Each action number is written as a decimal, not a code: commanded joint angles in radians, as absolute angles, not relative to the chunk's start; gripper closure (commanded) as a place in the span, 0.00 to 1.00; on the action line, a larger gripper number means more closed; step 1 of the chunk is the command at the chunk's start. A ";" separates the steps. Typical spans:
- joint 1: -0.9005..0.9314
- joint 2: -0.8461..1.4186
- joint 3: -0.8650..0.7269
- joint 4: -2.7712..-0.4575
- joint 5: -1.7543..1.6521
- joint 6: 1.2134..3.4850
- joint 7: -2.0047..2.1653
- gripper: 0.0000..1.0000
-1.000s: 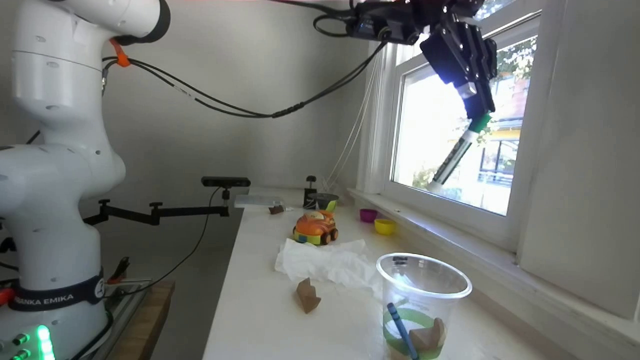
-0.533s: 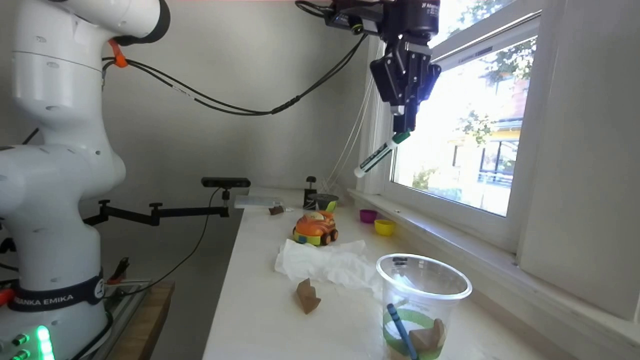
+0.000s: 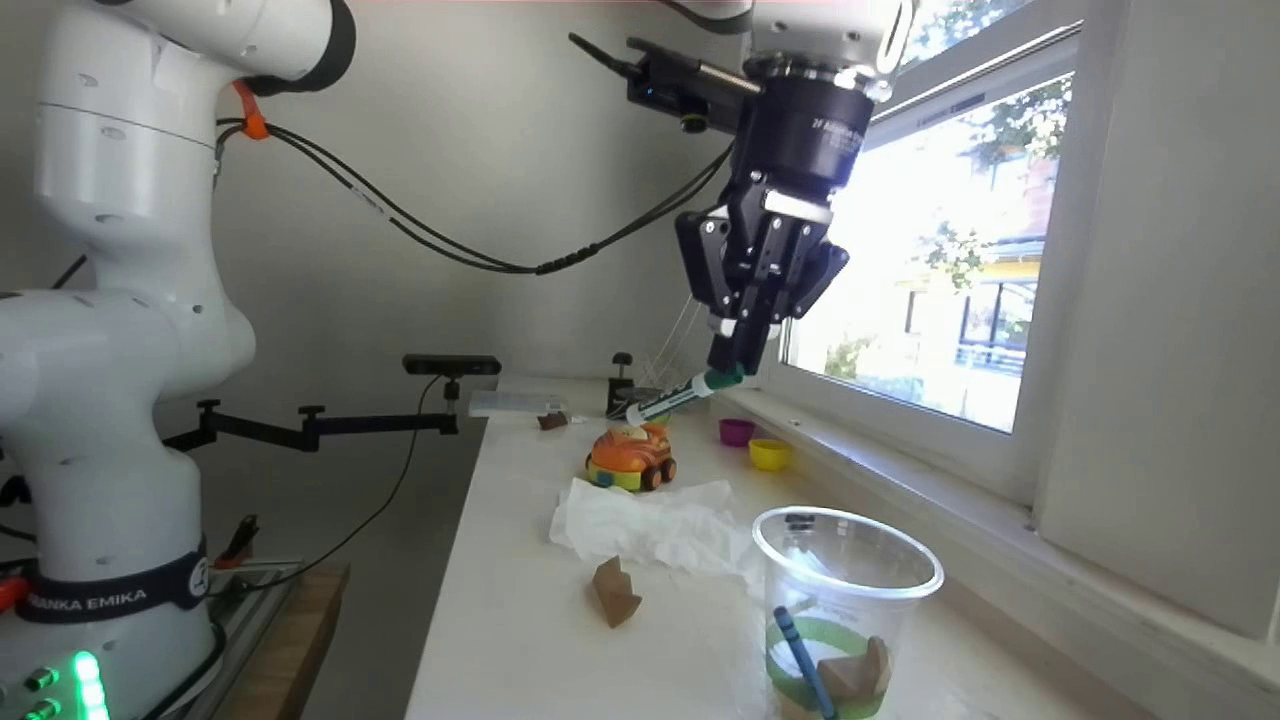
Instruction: Pick up the marker from the cup and put it on the counter
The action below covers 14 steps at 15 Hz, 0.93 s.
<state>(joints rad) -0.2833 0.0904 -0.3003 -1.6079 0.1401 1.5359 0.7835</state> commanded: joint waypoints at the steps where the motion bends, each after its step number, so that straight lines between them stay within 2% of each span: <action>1: -0.305 0.081 -0.315 -1.712 0.211 1.537 0.801 0.96; 14: -0.270 0.049 -0.293 -1.936 0.286 1.704 0.830 0.96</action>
<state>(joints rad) -0.2823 0.0955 -0.3038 -1.8660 0.2771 1.6426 0.8004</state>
